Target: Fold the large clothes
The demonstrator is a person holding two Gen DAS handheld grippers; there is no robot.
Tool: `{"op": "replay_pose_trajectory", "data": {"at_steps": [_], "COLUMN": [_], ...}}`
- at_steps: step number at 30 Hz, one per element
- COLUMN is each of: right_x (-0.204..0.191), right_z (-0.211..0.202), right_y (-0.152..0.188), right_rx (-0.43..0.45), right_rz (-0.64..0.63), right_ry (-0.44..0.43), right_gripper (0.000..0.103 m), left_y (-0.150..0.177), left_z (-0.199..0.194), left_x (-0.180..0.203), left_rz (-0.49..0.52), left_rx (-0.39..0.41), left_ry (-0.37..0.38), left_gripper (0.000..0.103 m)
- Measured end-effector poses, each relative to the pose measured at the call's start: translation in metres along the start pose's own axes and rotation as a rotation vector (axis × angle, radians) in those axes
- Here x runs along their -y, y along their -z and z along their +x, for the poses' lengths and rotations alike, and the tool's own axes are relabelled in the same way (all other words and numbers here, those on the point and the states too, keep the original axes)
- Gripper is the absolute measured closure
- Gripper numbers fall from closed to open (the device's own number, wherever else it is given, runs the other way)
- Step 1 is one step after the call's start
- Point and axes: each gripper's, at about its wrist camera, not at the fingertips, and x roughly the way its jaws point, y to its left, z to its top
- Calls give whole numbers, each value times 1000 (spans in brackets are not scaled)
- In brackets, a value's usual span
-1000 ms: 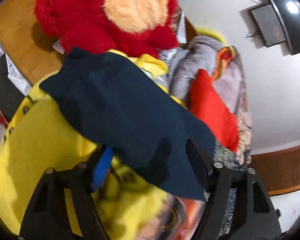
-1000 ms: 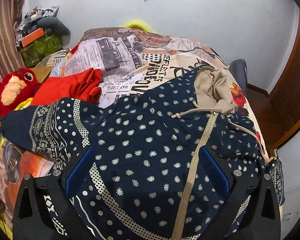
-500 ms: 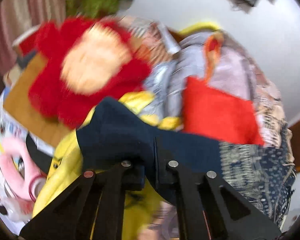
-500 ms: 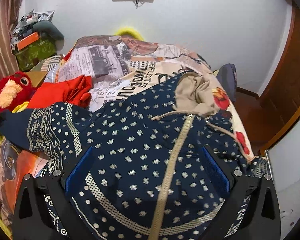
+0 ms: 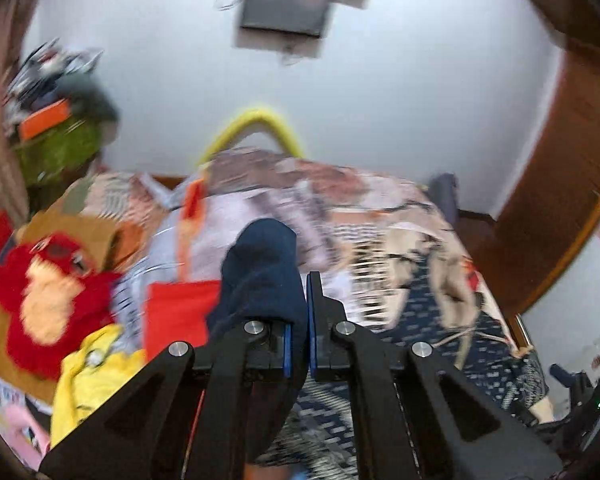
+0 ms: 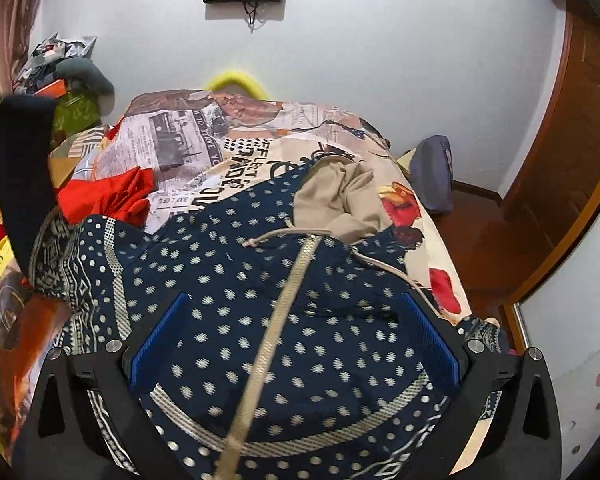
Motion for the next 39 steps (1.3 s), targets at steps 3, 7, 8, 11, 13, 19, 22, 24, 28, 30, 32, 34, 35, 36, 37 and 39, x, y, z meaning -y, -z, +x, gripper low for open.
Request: {"op": "replay_pose_trajectory", "data": {"at_steps": [3,7,8,11,13,19,22,24,28,30,32,34,35,36,37,39], "right_x": [15,43,50,73,85,117,124,125,125,123,120,116,113,109,106,95], "right_z": [-6,-9,-10,-11,-11,-4,1,4,5,4,2,1,0,-2,-1,-2], "right_y": [7,18,21,31,37,58,68,74,81,82,80,77,74,72,69,63], "right_rx": [12,7,0,-21,-30,-97,-132,-152,-181,-185,-185,-180,-176,-170,-165,-154], "right_rz": [11,58,73,129,161,248,264,265,256,253,250,247,247,245,242,220], "right_ry": [1,-3,-2,-8,-11,-8,-5,0,10,8,8,6,3,-3,-7,-15], "right_gripper": [0,0,0,0,0,0,0,0,0,0,0,0,0,0,0,0], "left_y": [-3,14,22,47,69,141,171,187,206,209,207,199,193,186,176,159], "left_z": [16,41,49,72,90,130,140,143,143,137,125,105,97,88,76,62], "left_x": [53,119,135,171,194,246,262,270,273,269,261,250,243,234,221,199], "left_rz": [56,131,155,189,215,315,371,412,450,442,443,459,458,448,426,390], "left_rx": [-17,-61,-74,-143,-200,-366,-416,-447,-549,-578,-576,-532,-507,-474,-438,-388], "left_ry": [54,114,123,164,187,209,217,216,260,288,303,313,313,312,309,294], "left_gripper": [98,98,98,98,98,98,98,98,89,81,76,71,67,59,55,49]}}
